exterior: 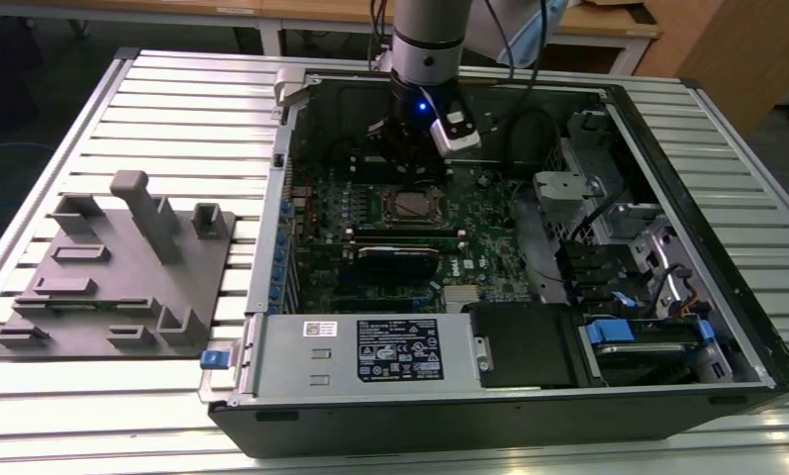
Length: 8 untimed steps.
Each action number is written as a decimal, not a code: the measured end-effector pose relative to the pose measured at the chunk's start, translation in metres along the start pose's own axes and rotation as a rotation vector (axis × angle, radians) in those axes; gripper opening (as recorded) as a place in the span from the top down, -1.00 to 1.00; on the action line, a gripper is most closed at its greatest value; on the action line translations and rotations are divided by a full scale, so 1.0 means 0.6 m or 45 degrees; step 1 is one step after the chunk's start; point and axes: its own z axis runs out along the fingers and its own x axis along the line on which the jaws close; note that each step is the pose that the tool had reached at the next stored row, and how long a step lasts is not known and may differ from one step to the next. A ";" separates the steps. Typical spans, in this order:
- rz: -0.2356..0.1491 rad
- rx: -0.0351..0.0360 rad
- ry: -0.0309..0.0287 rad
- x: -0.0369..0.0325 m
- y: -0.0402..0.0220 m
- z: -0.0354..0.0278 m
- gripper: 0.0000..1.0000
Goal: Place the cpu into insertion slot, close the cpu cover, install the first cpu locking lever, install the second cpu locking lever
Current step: 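Install the first cpu locking lever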
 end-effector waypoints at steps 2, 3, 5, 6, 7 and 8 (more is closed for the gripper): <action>-0.026 -0.0004 -0.0001 0.000 0.000 0.000 0.79; -0.029 -0.0003 0.0000 0.000 0.000 0.000 0.79; -0.029 -0.0002 0.0002 -0.001 0.000 0.000 0.79; -0.029 -0.0001 0.0003 -0.001 0.000 0.000 0.79; -0.029 -0.0001 0.0002 -0.001 0.000 0.000 0.79; -0.029 -0.0002 0.0002 -0.002 0.001 0.000 0.79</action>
